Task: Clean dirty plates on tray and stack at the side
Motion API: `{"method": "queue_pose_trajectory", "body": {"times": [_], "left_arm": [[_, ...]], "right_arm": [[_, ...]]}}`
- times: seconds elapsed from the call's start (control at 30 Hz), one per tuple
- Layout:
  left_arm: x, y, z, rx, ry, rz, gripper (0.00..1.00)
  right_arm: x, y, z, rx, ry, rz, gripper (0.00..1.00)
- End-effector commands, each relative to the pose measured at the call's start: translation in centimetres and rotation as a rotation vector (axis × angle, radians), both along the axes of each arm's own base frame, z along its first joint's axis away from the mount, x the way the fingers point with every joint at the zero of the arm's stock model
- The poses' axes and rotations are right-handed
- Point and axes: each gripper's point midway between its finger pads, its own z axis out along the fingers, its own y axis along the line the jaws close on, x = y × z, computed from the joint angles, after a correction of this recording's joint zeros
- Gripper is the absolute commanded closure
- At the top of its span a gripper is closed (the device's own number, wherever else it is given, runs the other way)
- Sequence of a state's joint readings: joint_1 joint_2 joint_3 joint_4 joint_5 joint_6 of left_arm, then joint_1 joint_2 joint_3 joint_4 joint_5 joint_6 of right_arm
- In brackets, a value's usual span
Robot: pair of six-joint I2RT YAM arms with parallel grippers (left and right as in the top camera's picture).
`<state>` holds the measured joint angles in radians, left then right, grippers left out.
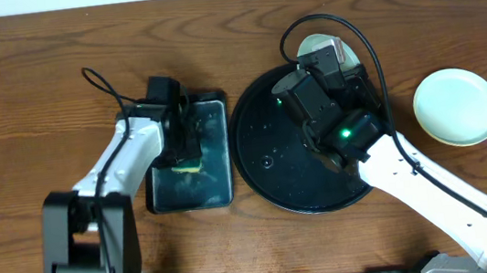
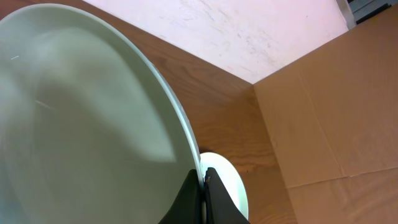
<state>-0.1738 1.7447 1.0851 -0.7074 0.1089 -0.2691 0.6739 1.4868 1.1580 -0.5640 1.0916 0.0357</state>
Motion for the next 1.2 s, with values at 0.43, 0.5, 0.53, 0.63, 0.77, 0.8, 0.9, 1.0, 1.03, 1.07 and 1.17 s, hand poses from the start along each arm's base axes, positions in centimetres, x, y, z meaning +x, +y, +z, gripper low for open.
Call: {"method": "queue_pose_trajectory", "body": {"times": [0.43, 0.5, 0.53, 0.63, 0.77, 0.8, 0.9, 1.0, 1.03, 1.07, 1.17], "left_arm": [[5.3, 0.2, 1.7, 0.023, -0.212, 0.011, 0.41], [5.4, 0.2, 0.7, 0.024, -0.196, 0.01, 0.43], [5.4, 0.2, 0.3, 0.026, -0.19, 0.01, 0.43], [5.4, 0.2, -0.9, 0.029, -0.167, 0.009, 0.53], [5.3, 0.2, -1.8, 0.033, -0.145, 0.009, 0.91], [5.3, 0.2, -1.8, 0.033, -0.145, 0.009, 0.92], [5.3, 0.2, -1.7, 0.032, -0.147, 0.009, 0.93], [5.2, -0.1, -1.2, 0.013, -0.151, 0.005, 0.93], [5.2, -0.1, -0.9, 0.013, -0.158, 0.005, 0.93], [5.3, -0.1, -0.2, 0.01, -0.174, 0.006, 0.93], [5.7, -0.2, 1.7, 0.001, -0.226, 0.007, 0.93]], "right_arm": [[-0.2, 0.0, 0.9, -0.003, -0.021, -0.002, 0.99], [-0.2, 0.0, 0.9, -0.003, -0.021, -0.002, 0.99], [-0.2, 0.0, 0.9, -0.003, -0.021, -0.002, 0.99], [-0.2, 0.0, 0.9, -0.003, -0.021, -0.002, 0.99], [-0.2, 0.0, 0.9, -0.003, -0.021, -0.002, 0.99], [-0.2, 0.0, 0.9, -0.003, -0.021, -0.002, 0.99], [-0.3, -0.1, 0.9, -0.005, -0.019, -0.002, 0.99], [-0.3, -0.1, 0.9, -0.006, -0.019, -0.002, 0.99], [-0.3, -0.1, 0.9, -0.005, -0.019, -0.002, 0.99], [-0.3, -0.1, 0.9, -0.005, -0.019, -0.002, 0.99], [-0.3, -0.1, 0.9, 0.001, -0.023, -0.005, 0.99]]}}
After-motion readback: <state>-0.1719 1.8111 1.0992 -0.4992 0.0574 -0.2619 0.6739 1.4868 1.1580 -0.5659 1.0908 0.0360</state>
